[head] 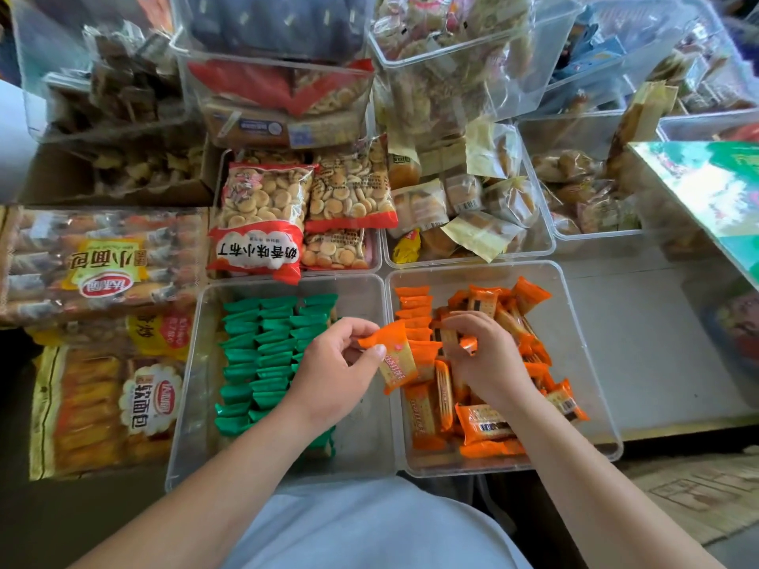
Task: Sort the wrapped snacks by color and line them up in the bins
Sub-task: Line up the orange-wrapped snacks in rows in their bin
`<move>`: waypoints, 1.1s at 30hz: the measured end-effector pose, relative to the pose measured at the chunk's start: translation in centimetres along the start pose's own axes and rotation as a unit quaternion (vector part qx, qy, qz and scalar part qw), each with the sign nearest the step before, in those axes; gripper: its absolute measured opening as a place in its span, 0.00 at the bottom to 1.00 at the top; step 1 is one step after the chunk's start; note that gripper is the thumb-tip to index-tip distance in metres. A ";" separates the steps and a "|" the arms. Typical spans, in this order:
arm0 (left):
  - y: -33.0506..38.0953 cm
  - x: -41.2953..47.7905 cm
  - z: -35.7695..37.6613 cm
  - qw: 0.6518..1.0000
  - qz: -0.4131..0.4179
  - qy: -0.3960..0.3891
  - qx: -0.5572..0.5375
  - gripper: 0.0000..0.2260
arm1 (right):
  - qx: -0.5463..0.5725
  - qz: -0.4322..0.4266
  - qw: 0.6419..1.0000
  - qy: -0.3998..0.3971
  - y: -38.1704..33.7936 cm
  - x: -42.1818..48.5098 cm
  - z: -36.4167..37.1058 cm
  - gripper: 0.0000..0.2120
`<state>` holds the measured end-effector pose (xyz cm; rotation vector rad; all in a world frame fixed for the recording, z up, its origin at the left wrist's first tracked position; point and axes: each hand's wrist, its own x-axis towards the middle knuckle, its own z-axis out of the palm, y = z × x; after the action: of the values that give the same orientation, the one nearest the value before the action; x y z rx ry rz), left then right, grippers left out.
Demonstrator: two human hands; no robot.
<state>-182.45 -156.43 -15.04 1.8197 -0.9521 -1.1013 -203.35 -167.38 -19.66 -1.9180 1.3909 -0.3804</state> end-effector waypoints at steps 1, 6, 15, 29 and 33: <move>0.3 0.1 0.3 1.000 0.003 -0.003 0.005 0.07 | 0.077 0.017 0.997 0.004 -0.5 -0.7 -1.0 0.15; 1.4 0.3 4.5 0.999 -0.005 -0.052 -0.015 0.07 | 0.241 0.075 0.965 -0.072 -1.1 -4.3 -3.2 0.13; -3.8 -1.3 15.1 0.964 -0.183 -0.149 0.120 0.34 | 0.155 0.183 0.958 0.160 5.1 -6.6 -5.3 0.05; -5.9 0.5 17.0 0.951 -0.266 -0.118 0.107 0.22 | 0.170 0.216 0.957 0.094 5.5 -6.7 -6.1 0.05; -5.8 0.5 16.6 0.946 -0.292 -0.127 0.049 0.27 | 0.177 0.219 0.955 0.096 5.4 -6.7 -6.1 0.06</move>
<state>-196.44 -158.52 -25.55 2.1472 -0.6193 -1.7093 -213.35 -164.41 -18.04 -1.2678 1.6934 -0.5622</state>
